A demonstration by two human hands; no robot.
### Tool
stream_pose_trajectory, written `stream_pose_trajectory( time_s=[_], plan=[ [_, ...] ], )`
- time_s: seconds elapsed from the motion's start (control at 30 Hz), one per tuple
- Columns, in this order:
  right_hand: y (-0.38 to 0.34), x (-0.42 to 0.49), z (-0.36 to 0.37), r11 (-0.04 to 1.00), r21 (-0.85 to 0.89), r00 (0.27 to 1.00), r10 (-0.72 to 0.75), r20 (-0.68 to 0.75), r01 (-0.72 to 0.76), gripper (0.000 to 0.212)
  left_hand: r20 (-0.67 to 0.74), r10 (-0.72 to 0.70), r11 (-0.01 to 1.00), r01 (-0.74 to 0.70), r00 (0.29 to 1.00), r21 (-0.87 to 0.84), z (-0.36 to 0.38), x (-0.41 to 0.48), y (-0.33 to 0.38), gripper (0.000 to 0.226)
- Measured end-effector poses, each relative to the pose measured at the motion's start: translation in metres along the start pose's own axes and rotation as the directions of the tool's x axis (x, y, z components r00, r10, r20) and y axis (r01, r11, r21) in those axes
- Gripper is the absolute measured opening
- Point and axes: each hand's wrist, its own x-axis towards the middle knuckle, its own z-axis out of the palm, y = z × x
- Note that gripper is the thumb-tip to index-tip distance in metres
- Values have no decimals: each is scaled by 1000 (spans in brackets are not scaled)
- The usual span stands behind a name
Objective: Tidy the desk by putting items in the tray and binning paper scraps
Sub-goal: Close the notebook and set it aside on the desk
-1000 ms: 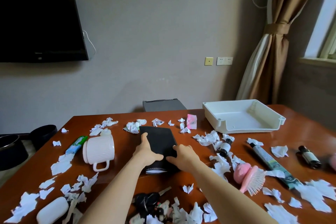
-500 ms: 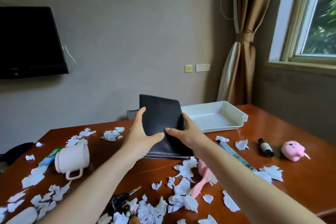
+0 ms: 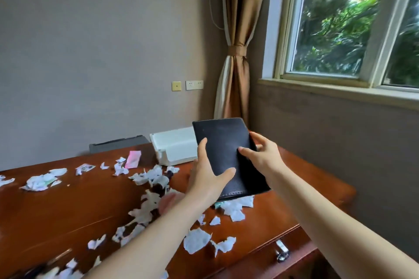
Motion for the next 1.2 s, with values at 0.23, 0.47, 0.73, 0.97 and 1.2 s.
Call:
stream_pose_trajectory(
  time_s=[0.23,0.47,0.73,0.97,1.2],
  plan=[
    [51,39,-87,993,-42,975,101,-197,-112,54,245,106,977,-147,964,154,93,34,21,79],
    [109,75,-141,960,-124,944,215,-250,-252,48,457,207,761,-436,865,480,158,69,29,74],
    [166,108,-166,898,-205,911,340,-235,-388,48,666,151,604,-601,731,523,215,83,22,73],
    [181,134,-153,800,-527,957,261,-127,-288,34,636,63,422,-598,769,681,233,107,20,79],
    [182,129,-128,499,-861,995,63,-82,-102,42,569,-97,389,-495,817,777,224,135,10,96]
  ],
)
